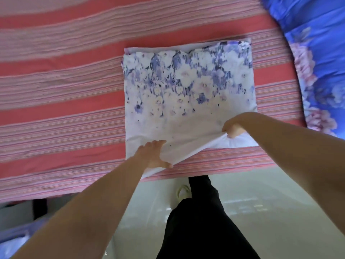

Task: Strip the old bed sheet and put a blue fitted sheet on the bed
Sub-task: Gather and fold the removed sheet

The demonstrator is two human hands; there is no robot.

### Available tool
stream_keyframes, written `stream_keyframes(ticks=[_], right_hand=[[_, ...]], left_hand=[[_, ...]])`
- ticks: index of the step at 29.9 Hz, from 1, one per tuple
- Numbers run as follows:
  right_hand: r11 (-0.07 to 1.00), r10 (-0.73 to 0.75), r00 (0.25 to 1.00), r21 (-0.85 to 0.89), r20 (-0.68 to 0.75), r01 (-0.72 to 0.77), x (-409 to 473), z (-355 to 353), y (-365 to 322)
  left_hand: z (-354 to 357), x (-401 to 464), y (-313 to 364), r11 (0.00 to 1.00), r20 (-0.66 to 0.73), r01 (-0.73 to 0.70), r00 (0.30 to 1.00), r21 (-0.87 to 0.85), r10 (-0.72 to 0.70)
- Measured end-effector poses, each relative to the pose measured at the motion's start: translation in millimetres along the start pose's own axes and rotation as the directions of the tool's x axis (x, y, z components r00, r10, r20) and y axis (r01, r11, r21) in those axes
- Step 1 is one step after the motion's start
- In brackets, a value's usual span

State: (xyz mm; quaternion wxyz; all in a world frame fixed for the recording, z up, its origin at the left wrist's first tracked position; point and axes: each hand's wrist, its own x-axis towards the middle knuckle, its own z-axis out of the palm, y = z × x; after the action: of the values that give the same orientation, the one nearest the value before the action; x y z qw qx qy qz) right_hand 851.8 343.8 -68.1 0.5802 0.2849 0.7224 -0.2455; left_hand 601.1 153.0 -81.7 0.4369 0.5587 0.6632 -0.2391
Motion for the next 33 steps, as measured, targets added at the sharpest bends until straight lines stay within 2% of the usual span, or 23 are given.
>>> stream_keyframes(ticks=[2, 6, 7, 10, 11, 13, 14, 16, 18, 19, 20, 22, 25, 27, 30, 33], right_hand=[[1.0, -0.023, 1.0, -0.002, 0.019, 0.023, 1.5, -26.0, 12.1], [0.995, -0.039, 0.997, 0.085, -0.062, 0.044, 11.2, -79.8, 51.4], [0.993, -0.038, 0.995, 0.104, -0.093, 0.048, 15.0, -89.1, 59.2], [0.986, -0.039, 0.987, 0.153, -0.154, 0.063, 27.5, -106.1, 74.0], [0.982, -0.035, 0.986, 0.176, -0.166, 0.065, 32.7, -109.1, 77.3], [0.973, -0.029, 0.982, 0.221, -0.188, 0.071, 42.1, -113.7, 82.5], [0.964, -0.03, 0.979, 0.252, -0.201, 0.081, 46.8, -115.4, 85.1], [0.949, -0.026, 0.974, 0.301, -0.227, 0.096, 55.8, -119.2, 88.4], [0.942, -0.034, 0.969, 0.315, -0.246, 0.114, 60.9, -121.7, 91.4], [0.939, -0.042, 0.965, 0.32, -0.26, 0.127, 62.3, -123.2, 92.1], [0.935, -0.048, 0.959, 0.324, -0.279, 0.141, 64.1, -124.8, 92.6], [0.93, -0.039, 0.948, 0.336, -0.316, 0.15, 65.3, -130.1, 93.9], [0.931, -0.011, 0.941, 0.341, -0.337, 0.134, 71.6, -132.6, 100.2], [0.933, 0.023, 0.935, 0.345, -0.353, 0.107, 76.9, -128.7, 102.5], [0.973, 0.123, 0.934, 0.227, -0.334, -0.047, 80.8, -126.0, 98.6], [0.975, 0.185, 0.948, 0.169, -0.26, -0.144, 81.8, -138.0, 95.3]], left_hand=[[-10.1, 20.9, 8.9, 0.998, 0.014, 0.001, 1.0, 0.061, -0.002], [-46.3, 49.3, -6.8, 0.997, 0.27, 0.075, 0.961, -0.021, -0.066], [-55.4, 53.2, -7.8, 0.998, 0.282, 0.062, 0.957, 0.004, -0.06], [-80.3, 62.0, -5.0, 0.994, 0.13, 0.081, 0.987, 0.073, -0.09], [-84.1, 64.3, -2.3, 0.994, 0.096, 0.109, 0.989, 0.027, -0.112], [-86.7, 67.9, 9.5, 0.966, 0.095, 0.16, 0.985, -0.205, -0.143], [-85.6, 69.6, 18.7, 0.917, 0.1, 0.184, 0.982, -0.354, -0.159], [-79.0, 73.1, 45.7, 0.729, 0.102, 0.229, 0.971, -0.645, -0.215], [-69.2, 80.0, 78.5, 0.524, 0.113, 0.292, 0.931, -0.8, -0.346], [-64.0, 84.0, 92.5, 0.468, 0.109, 0.331, 0.891, -0.819, -0.44], [-59.0, 87.2, 103.8, 0.457, 0.097, 0.375, 0.847, -0.806, -0.523], [-51.4, 91.7, 113.7, 0.553, 0.024, 0.447, 0.792, -0.703, -0.61], [-43.4, 87.3, 99.5, 0.829, -0.179, 0.451, 0.832, -0.331, -0.525], [-42.5, 81.3, 78.2, 0.891, -0.208, 0.426, 0.868, -0.157, -0.452], [-73.1, 89.1, 41.9, 0.918, -0.039, 0.377, 0.923, -0.12, -0.384], [-147.5, 125.9, 7.4, 0.954, 0.164, 0.279, 0.941, 0.113, -0.295]])
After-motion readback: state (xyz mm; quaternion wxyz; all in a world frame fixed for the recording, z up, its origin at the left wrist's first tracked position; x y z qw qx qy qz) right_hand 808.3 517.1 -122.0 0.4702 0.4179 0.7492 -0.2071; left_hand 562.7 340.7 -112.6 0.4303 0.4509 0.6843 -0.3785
